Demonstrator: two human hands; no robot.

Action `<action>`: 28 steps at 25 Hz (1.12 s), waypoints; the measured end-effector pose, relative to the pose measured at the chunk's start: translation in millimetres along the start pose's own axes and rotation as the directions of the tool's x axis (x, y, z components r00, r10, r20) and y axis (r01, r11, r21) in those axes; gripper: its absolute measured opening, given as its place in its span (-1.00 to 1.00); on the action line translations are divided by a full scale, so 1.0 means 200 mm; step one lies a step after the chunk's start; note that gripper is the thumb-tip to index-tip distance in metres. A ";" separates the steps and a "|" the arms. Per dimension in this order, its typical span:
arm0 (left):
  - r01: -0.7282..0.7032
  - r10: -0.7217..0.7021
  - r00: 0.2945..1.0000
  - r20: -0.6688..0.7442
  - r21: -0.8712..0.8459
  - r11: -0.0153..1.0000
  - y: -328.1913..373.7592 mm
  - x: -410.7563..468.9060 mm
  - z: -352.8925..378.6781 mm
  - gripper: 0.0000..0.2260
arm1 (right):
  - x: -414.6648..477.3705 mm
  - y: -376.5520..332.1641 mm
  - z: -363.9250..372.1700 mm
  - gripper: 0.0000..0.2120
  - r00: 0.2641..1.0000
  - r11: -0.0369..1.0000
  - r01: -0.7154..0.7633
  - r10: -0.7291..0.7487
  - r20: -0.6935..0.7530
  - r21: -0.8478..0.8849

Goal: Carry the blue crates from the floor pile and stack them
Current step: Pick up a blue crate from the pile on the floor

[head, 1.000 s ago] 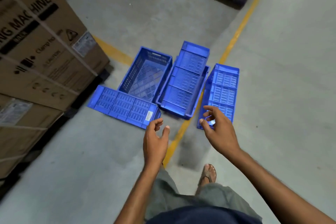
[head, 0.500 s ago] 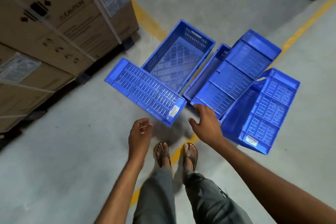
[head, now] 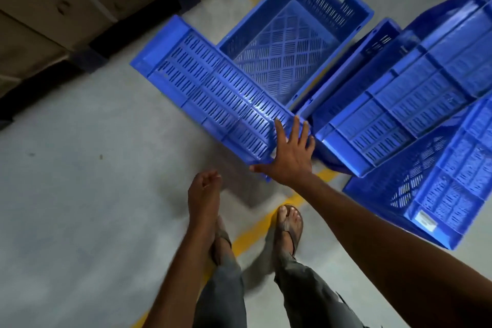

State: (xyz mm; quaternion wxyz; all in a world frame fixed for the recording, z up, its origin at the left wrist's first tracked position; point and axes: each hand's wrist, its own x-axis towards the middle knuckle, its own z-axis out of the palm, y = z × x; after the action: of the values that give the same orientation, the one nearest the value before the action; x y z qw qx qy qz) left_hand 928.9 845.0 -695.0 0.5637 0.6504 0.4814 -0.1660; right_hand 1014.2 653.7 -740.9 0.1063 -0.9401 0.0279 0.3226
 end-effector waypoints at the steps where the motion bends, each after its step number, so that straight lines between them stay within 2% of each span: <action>1: 0.001 -0.001 1.000 0.001 -0.015 1.000 -0.03 0.06 0.00 -0.87 | 0.04 -0.02 0.05 0.40 0.999 1.000 -0.024 0.025 0.032 -0.014; 4: 0.021 -0.021 1.000 0.002 -0.057 0.998 -0.08 0.19 -0.03 -0.85 | 0.10 -0.05 0.11 0.50 0.995 0.996 -0.066 0.070 0.067 -0.057; 7: 0.048 -0.050 0.999 -0.022 -0.084 0.995 -0.14 0.24 -0.07 -0.85 | 0.12 -0.10 0.11 0.47 0.996 0.989 -0.062 0.070 0.055 -0.137; 9: 0.066 -0.069 0.997 -0.019 -0.106 0.992 -0.15 0.25 -0.07 -0.86 | 0.09 -0.15 0.11 0.26 0.999 0.980 -0.038 0.032 -0.033 -0.196; 11: 0.084 -0.085 0.996 -0.004 -0.147 0.986 -0.14 0.24 -0.06 -0.85 | 0.01 -0.19 0.15 -0.13 0.974 0.948 0.051 -0.116 -0.193 -0.314; 12: 0.089 -0.091 0.996 -0.002 -0.163 0.983 -0.14 0.24 -0.06 -0.84 | -0.02 -0.20 0.19 -0.32 0.956 0.925 0.106 -0.196 -0.219 -0.365; 13: 0.094 -0.096 0.995 -0.001 -0.169 0.981 -0.13 0.24 -0.06 -0.84 | -0.04 -0.21 0.22 -0.47 0.949 0.911 0.156 -0.245 -0.199 -0.381; 15: 0.100 -0.102 0.995 -0.002 -0.184 0.978 -0.12 0.23 -0.08 -0.83 | -0.01 -0.23 0.22 -0.63 0.955 0.905 0.224 -0.277 -0.102 -0.362; 18: 0.089 -0.093 0.996 -0.007 -0.214 0.973 -0.10 0.21 -0.12 -0.83 | 0.04 -0.25 0.12 -0.70 0.950 0.872 0.294 -0.312 0.018 -0.392; 23: 0.071 -0.078 0.997 -0.021 -0.236 0.969 -0.02 0.10 -0.19 -0.82 | -0.03 -0.29 -0.28 -0.62 0.931 0.904 0.304 -0.349 -0.108 -0.300; 25: 0.049 -0.059 0.998 -0.038 -0.240 0.970 0.01 0.05 -0.20 -0.84 | -0.06 -0.32 -0.46 -0.64 0.914 0.911 0.339 -0.378 -0.149 -0.234; 28: -0.007 -0.014 0.996 -0.087 -0.240 0.971 0.07 -0.05 -0.23 -0.87 | -0.11 -0.39 -0.65 -0.72 0.899 0.907 0.399 -0.416 -0.137 -0.136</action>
State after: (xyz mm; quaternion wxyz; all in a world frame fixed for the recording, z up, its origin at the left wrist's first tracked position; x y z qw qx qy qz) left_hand 921.0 882.6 -666.3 0.6164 0.5831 0.5232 -0.0787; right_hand 1084.2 701.6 -611.8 0.1194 -0.9525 -0.1779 0.2165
